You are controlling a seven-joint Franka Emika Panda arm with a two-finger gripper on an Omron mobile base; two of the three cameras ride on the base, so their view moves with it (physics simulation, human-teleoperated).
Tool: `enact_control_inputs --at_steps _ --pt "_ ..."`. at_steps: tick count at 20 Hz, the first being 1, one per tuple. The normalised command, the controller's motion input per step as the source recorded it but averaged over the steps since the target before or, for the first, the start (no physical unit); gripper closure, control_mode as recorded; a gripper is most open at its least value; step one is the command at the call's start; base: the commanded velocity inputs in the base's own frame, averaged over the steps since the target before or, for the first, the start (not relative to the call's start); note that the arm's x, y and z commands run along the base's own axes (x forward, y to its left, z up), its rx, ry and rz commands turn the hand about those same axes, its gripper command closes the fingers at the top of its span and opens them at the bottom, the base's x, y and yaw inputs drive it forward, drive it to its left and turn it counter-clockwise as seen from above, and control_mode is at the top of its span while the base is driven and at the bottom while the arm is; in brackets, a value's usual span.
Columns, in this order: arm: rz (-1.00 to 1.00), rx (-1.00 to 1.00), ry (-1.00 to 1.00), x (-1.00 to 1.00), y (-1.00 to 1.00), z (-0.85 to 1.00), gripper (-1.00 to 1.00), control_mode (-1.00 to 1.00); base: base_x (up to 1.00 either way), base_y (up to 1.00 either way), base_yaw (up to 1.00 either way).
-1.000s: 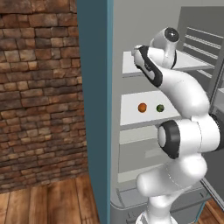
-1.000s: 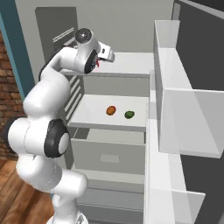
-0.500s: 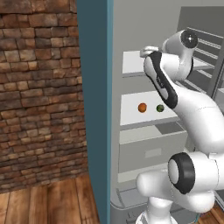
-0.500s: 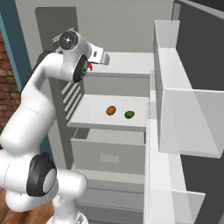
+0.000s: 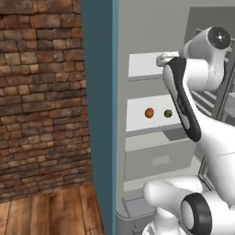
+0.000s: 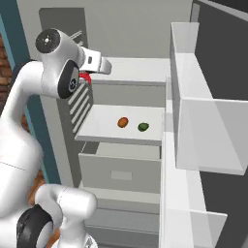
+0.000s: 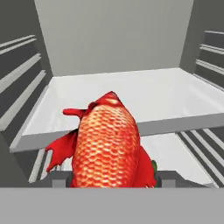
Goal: Open the fridge, remove the mango, avocado, and fish, and place them on any counter.
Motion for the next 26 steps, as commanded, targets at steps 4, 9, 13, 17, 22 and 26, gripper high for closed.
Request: enact_control_inputs --at_steps 4,9,13,17,22,26 --pt "0.08 -0.07 0.03 -0.42 0.12 0.0 1.0 1.0 -0.47 0.21 0.09" --pt "0.0 0.0 0.0 0.0 0.0 0.0 1.0 1.0 -0.89 0.77 0.22" --pt "0.0 0.0 0.0 0.0 0.0 0.0 1.0 1.0 -0.85 0.94 0.46" --pt "0.0 0.0 0.0 0.0 0.0 0.0 1.0 1.0 -0.47 0.46 0.93" --pt "0.0 0.0 0.0 0.0 0.0 0.0 1.0 1.0 -0.31 0.22 1.0" --pt "0.0 0.0 0.0 0.0 0.0 0.0 1.0 1.0 -0.43 0.35 0.97"
